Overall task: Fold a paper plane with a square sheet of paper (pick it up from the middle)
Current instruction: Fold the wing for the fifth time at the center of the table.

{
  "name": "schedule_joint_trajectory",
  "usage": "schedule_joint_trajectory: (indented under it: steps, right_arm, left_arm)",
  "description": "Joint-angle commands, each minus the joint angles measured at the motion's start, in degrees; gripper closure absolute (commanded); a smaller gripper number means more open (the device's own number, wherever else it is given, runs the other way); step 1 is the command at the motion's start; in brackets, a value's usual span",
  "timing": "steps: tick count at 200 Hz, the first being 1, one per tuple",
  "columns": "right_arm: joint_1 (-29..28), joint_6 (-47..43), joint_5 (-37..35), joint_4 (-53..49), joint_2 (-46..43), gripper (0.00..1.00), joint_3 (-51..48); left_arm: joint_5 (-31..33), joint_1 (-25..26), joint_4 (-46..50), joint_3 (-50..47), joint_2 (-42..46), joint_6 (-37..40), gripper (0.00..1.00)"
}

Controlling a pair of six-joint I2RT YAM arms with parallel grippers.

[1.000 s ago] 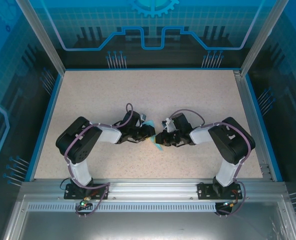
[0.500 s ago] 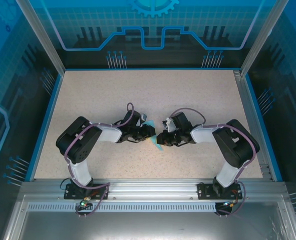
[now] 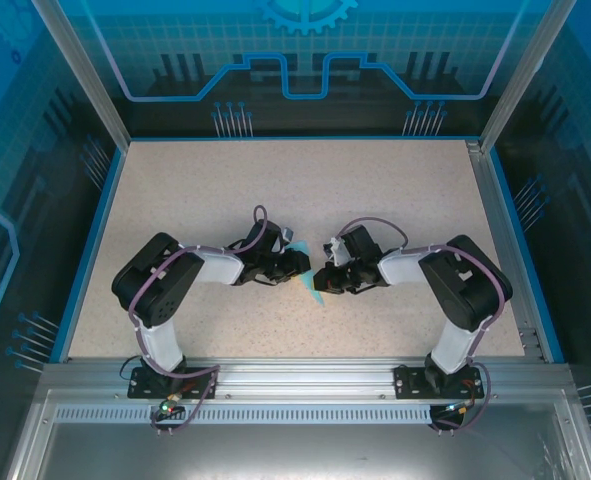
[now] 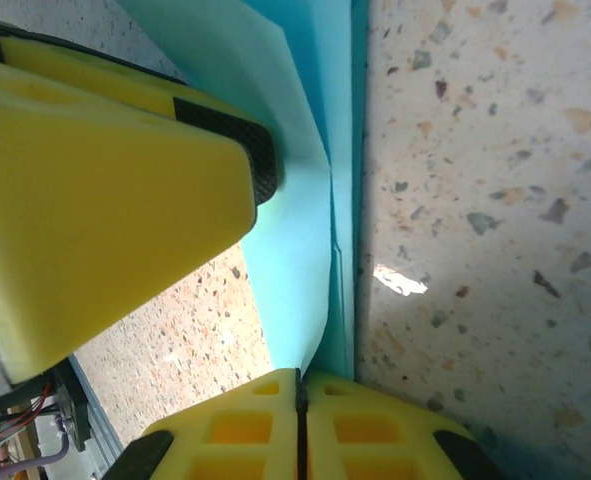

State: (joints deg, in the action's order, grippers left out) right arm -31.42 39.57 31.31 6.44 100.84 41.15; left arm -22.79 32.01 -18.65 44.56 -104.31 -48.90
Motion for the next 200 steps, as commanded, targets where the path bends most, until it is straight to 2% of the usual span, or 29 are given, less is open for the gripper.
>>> schedule_joint_trajectory:
  steps: [1, 55, 86, 140, 200]
  right_arm:
    - [-1.0, -0.7, -0.2, -3.1, 1.7, 0.90, -1.5]
    - [-1.1, -3.0, 1.1, -7.9, -4.2, 0.88, -0.5]
    - [-1.1, -3.8, 0.9, -9.1, -3.7, 0.92, -0.6]
    - [-1.9, -5.4, -1.0, -12.2, 0.8, 0.91, -1.0]
    - [-1.9, -6.3, -0.8, -16.6, -5.2, 0.88, 0.4]
  left_arm:
    - [-0.1, 0.2, 4.6, 0.6, -1.1, 2.1, 0.71]
    - [-0.2, 0.2, 4.9, 1.0, -1.4, 2.0, 0.71]
    - [-0.3, 0.2, 4.9, 1.2, -1.5, 2.1, 0.71]
    - [-0.4, 0.2, 5.3, 1.5, -1.5, 2.0, 0.71]
    - [-0.4, 0.2, 5.6, 1.5, -1.5, 2.0, 0.72]
